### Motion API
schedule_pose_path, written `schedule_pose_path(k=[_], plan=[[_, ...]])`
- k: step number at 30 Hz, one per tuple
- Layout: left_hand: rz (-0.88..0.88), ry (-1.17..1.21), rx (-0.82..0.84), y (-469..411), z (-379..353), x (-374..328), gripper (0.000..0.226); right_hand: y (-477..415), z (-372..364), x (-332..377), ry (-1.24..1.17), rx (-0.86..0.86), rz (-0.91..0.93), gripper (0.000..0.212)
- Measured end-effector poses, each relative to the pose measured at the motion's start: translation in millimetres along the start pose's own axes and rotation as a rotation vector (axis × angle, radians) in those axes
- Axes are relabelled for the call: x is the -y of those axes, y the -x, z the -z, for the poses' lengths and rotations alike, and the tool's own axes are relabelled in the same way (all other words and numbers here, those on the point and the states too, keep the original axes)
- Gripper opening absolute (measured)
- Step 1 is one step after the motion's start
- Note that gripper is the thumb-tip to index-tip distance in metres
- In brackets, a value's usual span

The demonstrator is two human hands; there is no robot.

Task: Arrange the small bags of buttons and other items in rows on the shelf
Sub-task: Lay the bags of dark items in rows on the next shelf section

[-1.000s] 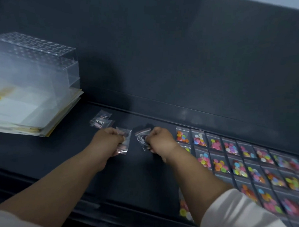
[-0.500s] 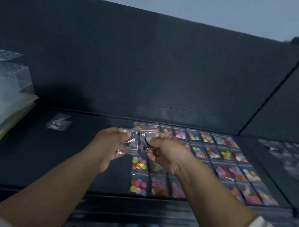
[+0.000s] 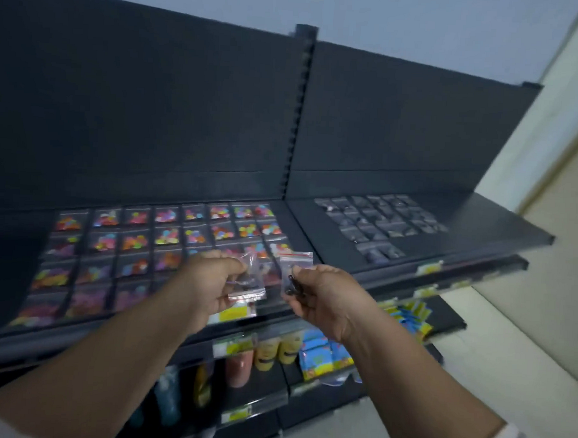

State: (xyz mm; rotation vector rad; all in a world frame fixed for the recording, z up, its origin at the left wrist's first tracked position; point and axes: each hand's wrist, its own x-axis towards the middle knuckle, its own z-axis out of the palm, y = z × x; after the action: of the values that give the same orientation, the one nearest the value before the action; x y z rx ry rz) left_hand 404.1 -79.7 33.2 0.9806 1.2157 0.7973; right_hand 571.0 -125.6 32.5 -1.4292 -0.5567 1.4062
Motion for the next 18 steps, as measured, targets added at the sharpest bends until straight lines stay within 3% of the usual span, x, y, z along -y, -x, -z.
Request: schedule_pose_path(k=[2,8,18], plan=[[0.005,0.002,0.035,4.0,-37.5,3.9,0.005,13.5,39.3,3.1,-0.018,-0.011,0.004,0.021],[0.021,-0.003,0.130,16.0,-135.4,3.6,0.010,37.5,133.3,14.8,-0.097,-0.104,0.026,0.007],[-0.009,-0.071,0.235,-33.8,-237.2,-7.3,0.009,8.1,235.1,44.1,-0.106,-0.203,0.110,0.008]])
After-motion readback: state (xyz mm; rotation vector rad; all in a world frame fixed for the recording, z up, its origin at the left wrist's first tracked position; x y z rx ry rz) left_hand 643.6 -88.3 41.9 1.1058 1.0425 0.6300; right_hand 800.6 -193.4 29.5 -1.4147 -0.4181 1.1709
